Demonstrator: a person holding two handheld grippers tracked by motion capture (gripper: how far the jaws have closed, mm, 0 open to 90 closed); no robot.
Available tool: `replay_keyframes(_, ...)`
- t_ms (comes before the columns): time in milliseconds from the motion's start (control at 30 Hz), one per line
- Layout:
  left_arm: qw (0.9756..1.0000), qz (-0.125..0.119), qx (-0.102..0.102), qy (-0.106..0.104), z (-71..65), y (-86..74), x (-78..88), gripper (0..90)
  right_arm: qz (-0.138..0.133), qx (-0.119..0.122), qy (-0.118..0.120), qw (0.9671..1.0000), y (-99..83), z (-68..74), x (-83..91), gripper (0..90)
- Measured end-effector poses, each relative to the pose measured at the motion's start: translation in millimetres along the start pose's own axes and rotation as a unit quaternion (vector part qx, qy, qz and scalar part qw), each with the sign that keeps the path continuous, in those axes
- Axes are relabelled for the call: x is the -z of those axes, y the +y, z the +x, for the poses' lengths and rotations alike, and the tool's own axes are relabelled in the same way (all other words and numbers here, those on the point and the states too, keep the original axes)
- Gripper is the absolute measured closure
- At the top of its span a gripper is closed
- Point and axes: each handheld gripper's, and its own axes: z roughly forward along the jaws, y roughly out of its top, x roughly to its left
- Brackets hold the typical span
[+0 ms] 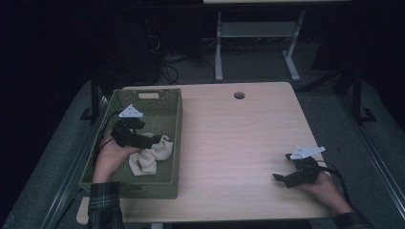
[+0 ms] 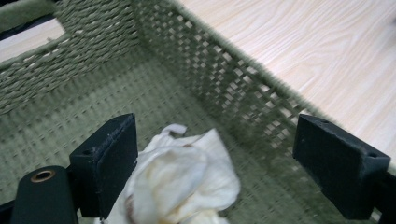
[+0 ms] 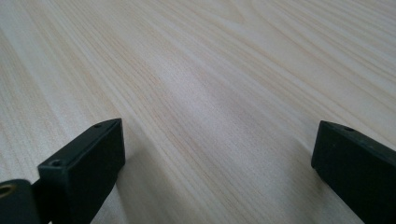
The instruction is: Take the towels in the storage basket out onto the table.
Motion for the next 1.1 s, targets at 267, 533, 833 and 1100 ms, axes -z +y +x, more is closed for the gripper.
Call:
replay_keyframes(267, 0.9997, 0.019, -0.003, 0.018, 14.6, -10.7, -4.9, 13.4, 0.0, 0.0, -0.001, 1.0, -0.1, 0.1, 0.0, 2.4)
replay_keyframes(533, 0.9987, 0.041, 0.001, 0.029, 27.7, -24.7, -16.9, 13.3, 0.0, 0.0, -0.001, 1.0, -0.1, 0.2, 0.0, 2.4)
replay_keyframes(833, 0.997, 0.069, 0.006, 0.036, 32.3, -35.4, -34.9, 13.3, 0.0, 0.0, 0.0, 1.0, 0.0, 0.1, 0.1, 2.4)
replay_keyframes(1100, 0.9952, 0.087, 0.026, 0.036, 34.7, -43.2, -47.0, 13.3, 0.0, 0.0, -0.001, 1.0, -0.1, 0.2, 0.0, 2.4)
